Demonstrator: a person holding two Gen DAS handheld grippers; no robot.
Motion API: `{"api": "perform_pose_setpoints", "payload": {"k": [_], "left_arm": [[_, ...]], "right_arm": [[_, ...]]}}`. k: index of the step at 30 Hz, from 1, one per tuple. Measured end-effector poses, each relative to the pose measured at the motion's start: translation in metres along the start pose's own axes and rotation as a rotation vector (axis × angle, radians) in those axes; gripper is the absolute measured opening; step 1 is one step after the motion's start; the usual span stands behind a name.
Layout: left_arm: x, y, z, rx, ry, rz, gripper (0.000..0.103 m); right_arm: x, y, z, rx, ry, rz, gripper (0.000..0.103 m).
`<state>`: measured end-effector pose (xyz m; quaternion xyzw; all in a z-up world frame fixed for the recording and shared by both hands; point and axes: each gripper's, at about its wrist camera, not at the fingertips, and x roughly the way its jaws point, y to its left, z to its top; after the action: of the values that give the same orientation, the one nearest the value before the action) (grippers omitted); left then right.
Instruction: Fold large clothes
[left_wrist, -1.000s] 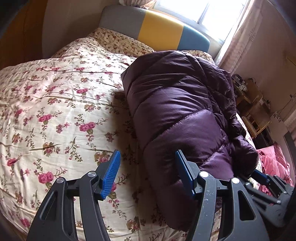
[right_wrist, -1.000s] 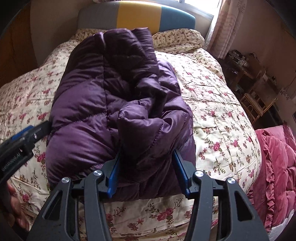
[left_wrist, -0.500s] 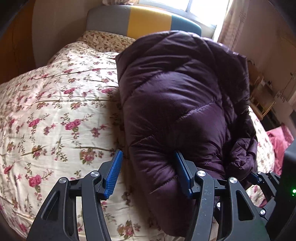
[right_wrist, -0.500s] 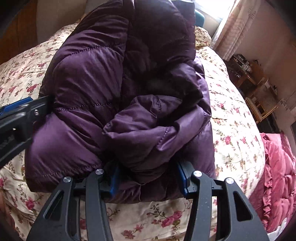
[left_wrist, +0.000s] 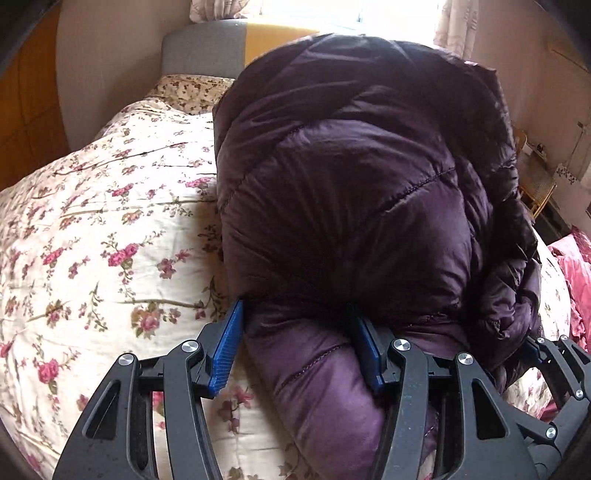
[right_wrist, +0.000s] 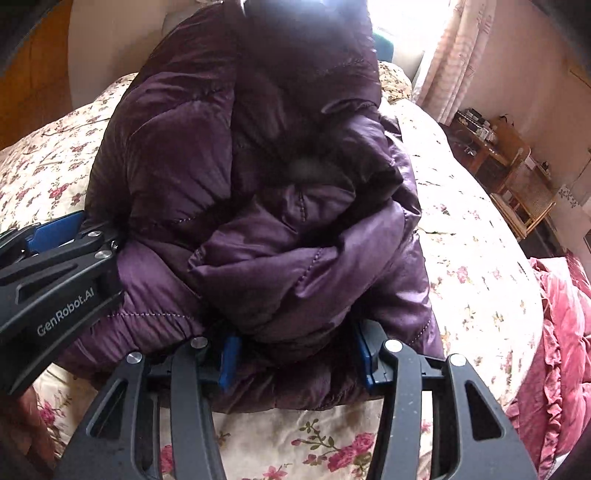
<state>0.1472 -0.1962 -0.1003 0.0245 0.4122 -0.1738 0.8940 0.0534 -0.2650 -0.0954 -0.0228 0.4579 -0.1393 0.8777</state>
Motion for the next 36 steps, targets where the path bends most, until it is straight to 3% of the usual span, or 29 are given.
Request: {"api": "perform_pose_setpoints", "payload": {"k": [11, 17, 27, 36], "left_arm": [[-0.026, 0.022, 0.019, -0.031, -0.059, -0.023, 0.056], [-0.034, 0.032, 0.028, -0.051, -0.092, -0.030, 0.056], [-0.040, 0.035, 0.047, -0.071, -0.121, -0.043, 0.056], [-0.031, 0.035, 0.071, -0.071, -0.131, -0.061, 0.056]], "right_arm": [[-0.039, 0.012, 0.016, -0.061, -0.053, -0.090, 0.052], [-0.066, 0.018, 0.030, -0.068, -0.114, -0.085, 0.055], [-0.076, 0.022, 0.067, -0.071, -0.167, -0.157, 0.055], [-0.062, 0.023, 0.105, -0.063, -0.189, -0.220, 0.055]]}}
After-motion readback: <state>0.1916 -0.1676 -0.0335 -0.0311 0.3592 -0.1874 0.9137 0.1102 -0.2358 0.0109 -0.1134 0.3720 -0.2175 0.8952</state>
